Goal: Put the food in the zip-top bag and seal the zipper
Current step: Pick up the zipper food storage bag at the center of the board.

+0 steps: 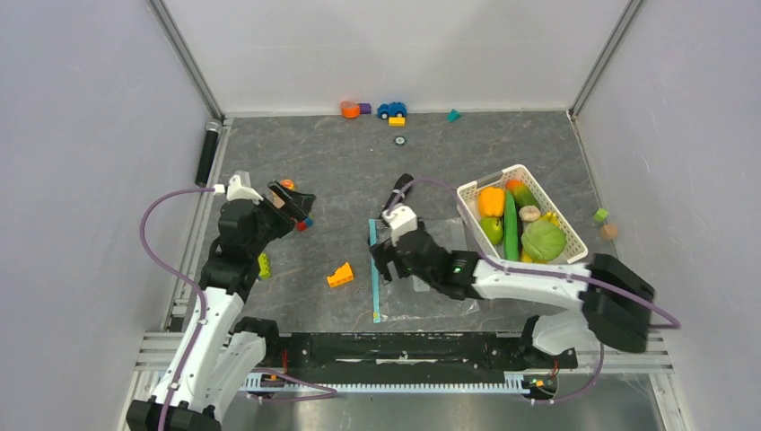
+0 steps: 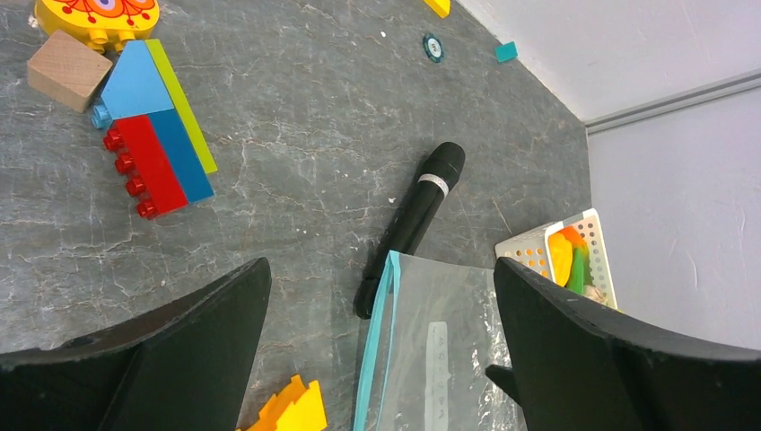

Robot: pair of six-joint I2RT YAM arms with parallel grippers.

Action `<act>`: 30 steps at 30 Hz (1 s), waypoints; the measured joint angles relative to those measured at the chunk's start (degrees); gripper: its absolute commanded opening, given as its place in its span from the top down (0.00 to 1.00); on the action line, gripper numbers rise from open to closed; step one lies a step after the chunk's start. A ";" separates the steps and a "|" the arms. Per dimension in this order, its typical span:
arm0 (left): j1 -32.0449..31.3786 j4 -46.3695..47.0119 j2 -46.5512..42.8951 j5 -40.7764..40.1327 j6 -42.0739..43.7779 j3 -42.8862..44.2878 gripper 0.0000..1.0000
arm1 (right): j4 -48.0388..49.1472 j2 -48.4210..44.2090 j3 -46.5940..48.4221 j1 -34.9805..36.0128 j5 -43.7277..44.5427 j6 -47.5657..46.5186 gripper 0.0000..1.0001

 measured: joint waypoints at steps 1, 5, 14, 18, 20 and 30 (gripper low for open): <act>0.00 0.00 0.15 0.00 0.00 0.00 0.00 | -0.37 3.52 2.67 2.16 3.61 0.24 0.02; 0.00 -0.04 0.85 0.09 0.00 -0.20 0.00 | -1.44 14.08 11.10 6.91 14.16 1.16 0.02; 0.00 -0.33 -0.63 -0.52 0.00 -1.51 0.00 | -2.51 25.88 16.92 7.63 24.76 2.97 0.11; 0.00 0.59 -2.27 -0.57 0.00 -3.04 0.00 | -3.80 29.55 18.97 7.63 26.43 2.84 0.22; 0.00 0.96 -2.64 -0.66 0.02 -3.54 0.00 | -4.13 30.32 19.32 7.63 27.10 2.67 0.28; 0.00 4.31 -1.75 0.02 0.00 -5.20 0.00 | -2.91 30.71 18.12 7.43 29.99 3.15 0.47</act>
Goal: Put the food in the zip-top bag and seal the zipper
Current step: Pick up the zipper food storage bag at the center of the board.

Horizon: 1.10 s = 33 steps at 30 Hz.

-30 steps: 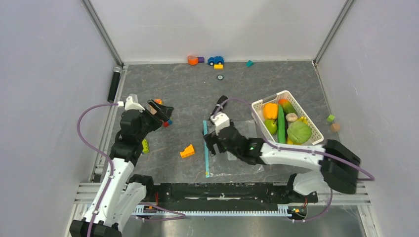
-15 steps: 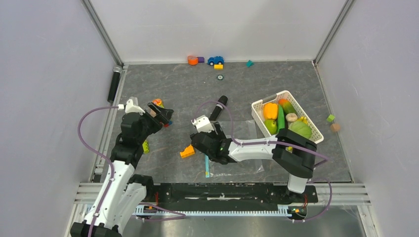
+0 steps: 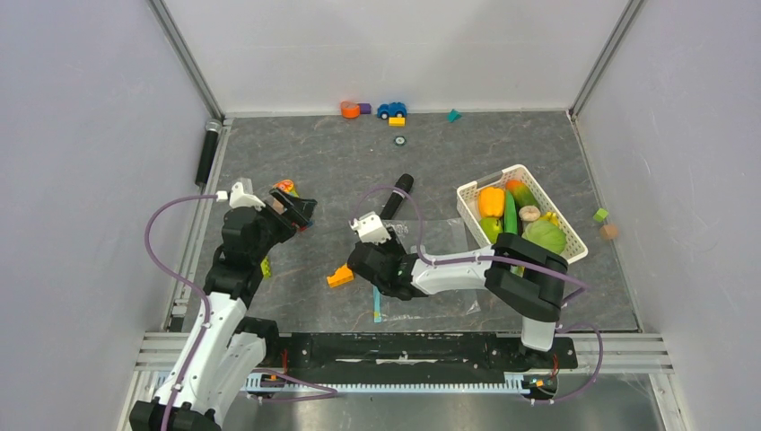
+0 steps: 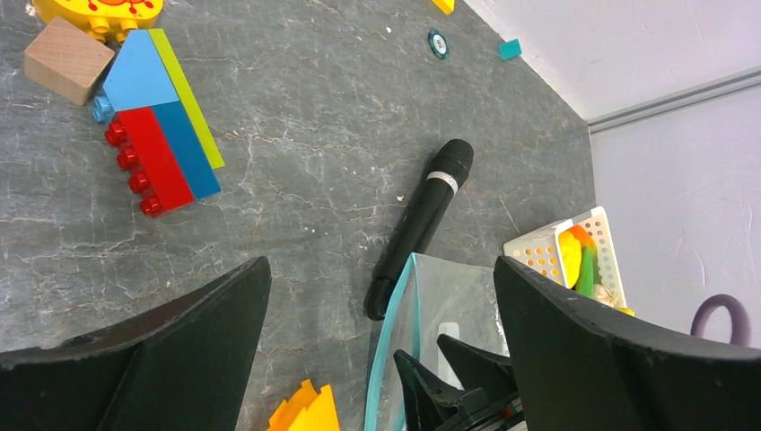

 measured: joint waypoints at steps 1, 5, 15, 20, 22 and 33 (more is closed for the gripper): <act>0.00 0.20 0.13 0.00 0.00 0.00 0.00 | 0.13 0.00 -0.50 -0.11 -0.04 0.20 0.50; 0.00 0.74 0.22 0.02 0.00 -0.07 0.00 | 0.15 0.02 -1.38 -0.72 -0.31 0.79 0.70; 0.00 2.16 2.10 1.79 -0.02 -0.39 0.00 | 3.91 -4.87 -6.27 -1.49 -2.71 -0.17 1.00; -0.02 2.58 3.67 5.05 -0.02 -0.39 0.00 | 8.33 -16.61 -9.53 -2.80 -6.32 -4.15 1.00; -0.11 2.62 3.82 6.12 -0.02 -0.39 0.00 | 12.33 -22.08 -11.43 -3.19 -7.72 -6.05 1.00; -0.39 3.48 2.03 7.61 -0.02 -0.39 0.00 | 28.61 -31.45 -11.47 -5.81 -20.00 -11.23 1.00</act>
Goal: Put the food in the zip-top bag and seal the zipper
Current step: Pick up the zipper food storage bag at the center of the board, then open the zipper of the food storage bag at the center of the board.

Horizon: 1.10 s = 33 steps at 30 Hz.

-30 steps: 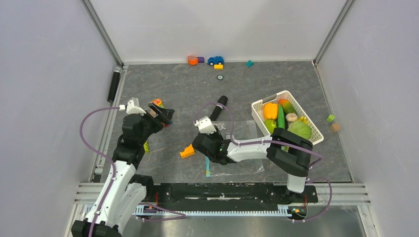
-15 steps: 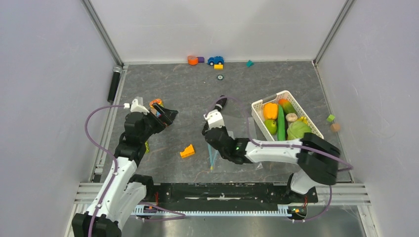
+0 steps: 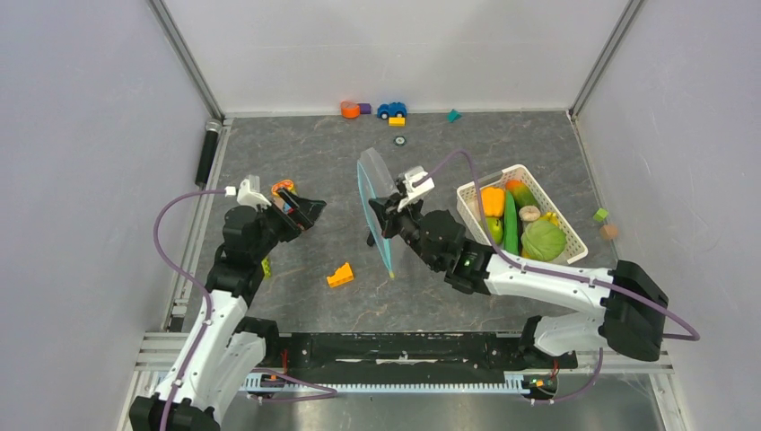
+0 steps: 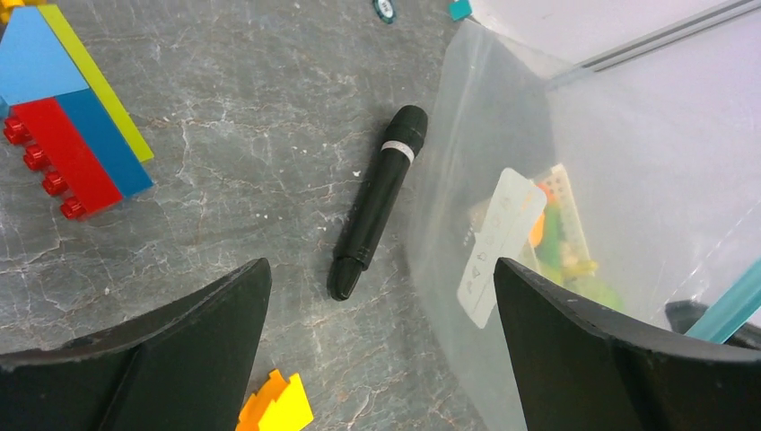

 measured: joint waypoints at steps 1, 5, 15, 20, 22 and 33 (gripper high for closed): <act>0.00 0.00 -0.55 -0.02 0.00 0.00 0.00 | 0.76 0.63 0.79 -0.44 -1.55 0.31 1.00; 0.00 -0.13 -4.00 -0.22 0.00 0.00 0.00 | 5.53 3.78 3.78 -2.60 -7.82 3.50 1.00; -0.11 -1.38 -10.08 -1.81 0.00 0.00 0.00 | 18.16 9.33 1.90 -12.26 -20.79 18.73 1.00; -1.07 2.19 -5.90 1.97 -0.26 0.02 0.00 | 18.12 7.34 -6.64 -15.54 -19.10 22.18 1.00; -3.91 3.41 -2.40 2.86 -0.09 0.59 0.00 | 16.57 7.10 -7.43 -15.43 -18.49 22.56 1.00; -32.59 -0.92 15.32 -14.43 8.59 14.23 0.00 | 13.07 3.23 -9.16 -14.88 -13.99 22.51 1.00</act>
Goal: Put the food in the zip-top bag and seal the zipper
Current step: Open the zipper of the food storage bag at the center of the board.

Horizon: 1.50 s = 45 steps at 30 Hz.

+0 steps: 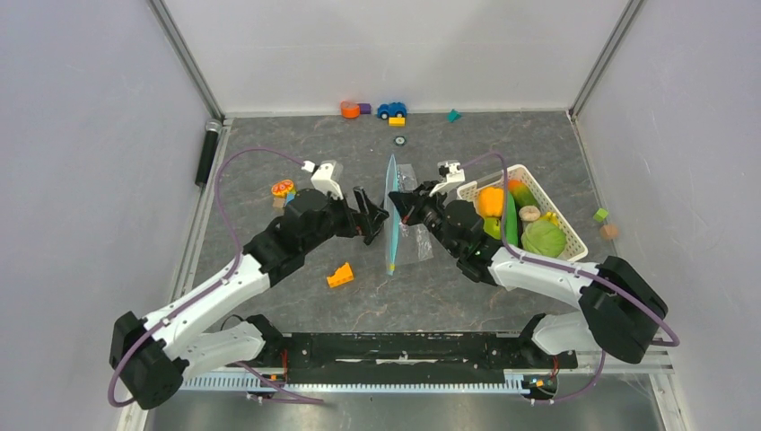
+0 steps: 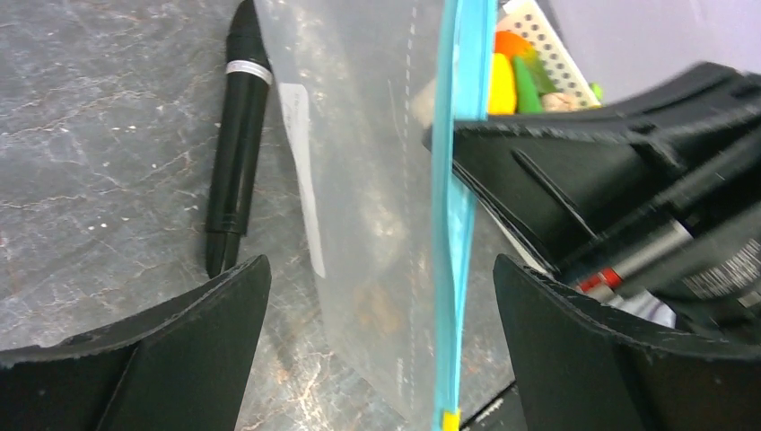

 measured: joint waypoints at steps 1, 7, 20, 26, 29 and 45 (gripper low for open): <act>-0.22 -0.24 1.51 -1.22 0.26 0.90 0.02 | -0.04 -0.42 -0.44 0.13 0.42 -0.04 1.00; -3.48 -1.66 7.39 -7.54 1.22 3.37 0.09 | -0.52 -0.98 -0.81 2.14 1.90 -0.98 1.00; -6.36 -4.76 10.88 -17.42 1.92 5.51 0.53 | -0.90 -3.48 -1.77 4.35 3.61 -3.41 1.00; -6.36 -6.19 13.20 -20.50 1.95 6.40 0.90 | -0.92 -5.99 -1.77 4.35 0.42 -5.11 1.00; -6.36 -6.71 13.64 -21.31 2.05 6.47 0.98 | -2.05 -6.75 -1.70 4.35 -1.09 -6.75 1.00; -6.43 -17.75 3.08 -48.17 14.27 26.97 0.98 | -22.36 0.31 22.93 4.35 3.80 -22.05 1.00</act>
